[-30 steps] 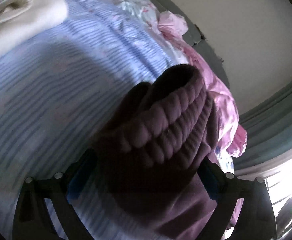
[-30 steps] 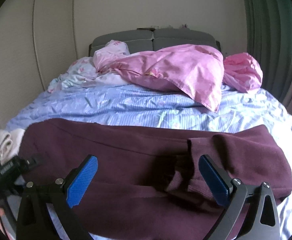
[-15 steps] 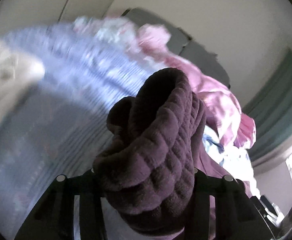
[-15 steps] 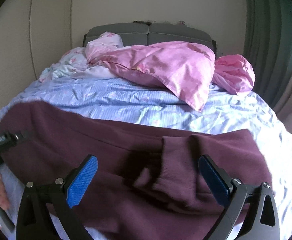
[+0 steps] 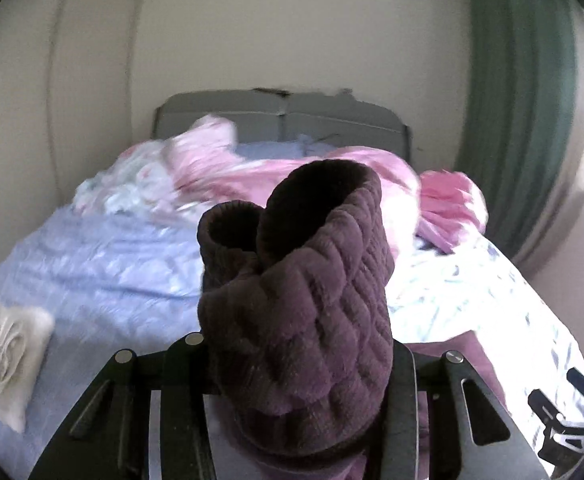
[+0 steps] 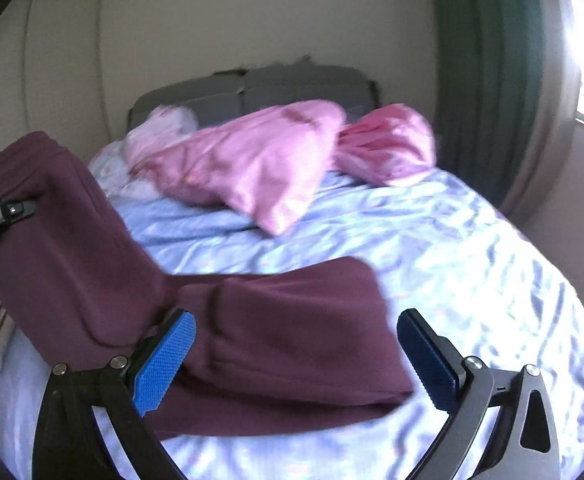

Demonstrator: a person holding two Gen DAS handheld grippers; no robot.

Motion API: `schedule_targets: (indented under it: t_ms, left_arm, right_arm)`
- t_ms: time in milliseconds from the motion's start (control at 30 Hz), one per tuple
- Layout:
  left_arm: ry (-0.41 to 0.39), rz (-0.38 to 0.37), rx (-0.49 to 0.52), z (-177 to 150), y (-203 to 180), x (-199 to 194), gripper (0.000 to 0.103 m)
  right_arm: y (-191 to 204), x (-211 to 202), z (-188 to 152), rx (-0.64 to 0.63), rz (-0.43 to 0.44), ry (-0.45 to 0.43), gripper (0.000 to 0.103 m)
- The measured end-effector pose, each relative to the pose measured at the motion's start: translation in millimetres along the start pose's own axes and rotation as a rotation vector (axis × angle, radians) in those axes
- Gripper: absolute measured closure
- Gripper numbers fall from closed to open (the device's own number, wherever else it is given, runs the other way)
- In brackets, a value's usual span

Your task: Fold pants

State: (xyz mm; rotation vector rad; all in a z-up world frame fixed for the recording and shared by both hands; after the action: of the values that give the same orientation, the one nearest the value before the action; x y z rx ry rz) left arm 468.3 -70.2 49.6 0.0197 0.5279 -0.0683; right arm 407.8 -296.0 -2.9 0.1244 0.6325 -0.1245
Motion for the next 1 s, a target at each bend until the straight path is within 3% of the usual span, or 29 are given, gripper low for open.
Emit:
schedule_targets:
  t_ms: [233,400,567,667,767,867,1000]
  left_arm:
    - [0.044,-0.142,0.158,-21.9,-143.7,23.8,0.064]
    - [0.12,-0.127,0.281,-65.1,-209.4,57.6,0.064]
    - [0.131,-0.081,0.433,-99.1,-245.1,65.6,0.064]
    - [0.134,-0.006,0.525,-110.2,-257.4,66.1,0.061]
    - [0.143,0.08,0.524,-108.6,-256.9,61.4,0.056]
    - [0.182,0.154,0.467,-104.1,-246.1,53.9,0.042]
    - [0.249,0.155,0.474,-108.7,-241.7,46.9,0.042]
  right_arm:
    - [-101.7,-0.3,-1.6,0.115,-0.159,0.001,0.0]
    - [-152.7,8.4,-19.9,0.234,-0.175,0.041,0.0]
    - [-184.0,13.5,-35.6,0.302,-0.207,0.057,0.0]
    - [-194.3,16.2,-43.9,0.304,-0.259,0.07,0.0]
    - [-203.9,11.9,-46.9,0.279,-0.337,0.068,0.0]
    - [-214.0,-4.1,-42.2,0.291,-0.396,0.022,0.0]
    - [-222.3,-27.9,-31.5,0.346,-0.381,-0.044,0.0]
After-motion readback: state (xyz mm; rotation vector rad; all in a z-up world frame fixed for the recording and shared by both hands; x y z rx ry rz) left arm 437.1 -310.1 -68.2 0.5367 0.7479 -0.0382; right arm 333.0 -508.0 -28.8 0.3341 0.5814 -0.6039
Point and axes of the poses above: each gripper's, at about its wrist camera, not at the fingertips, and x roughly the way its jaws point, y to its left, z to its top, the point moved 8 cm from there along x, roughly the way its jaws point, and after that the axes turned 4 degrees about x, right-handed, at the moved point
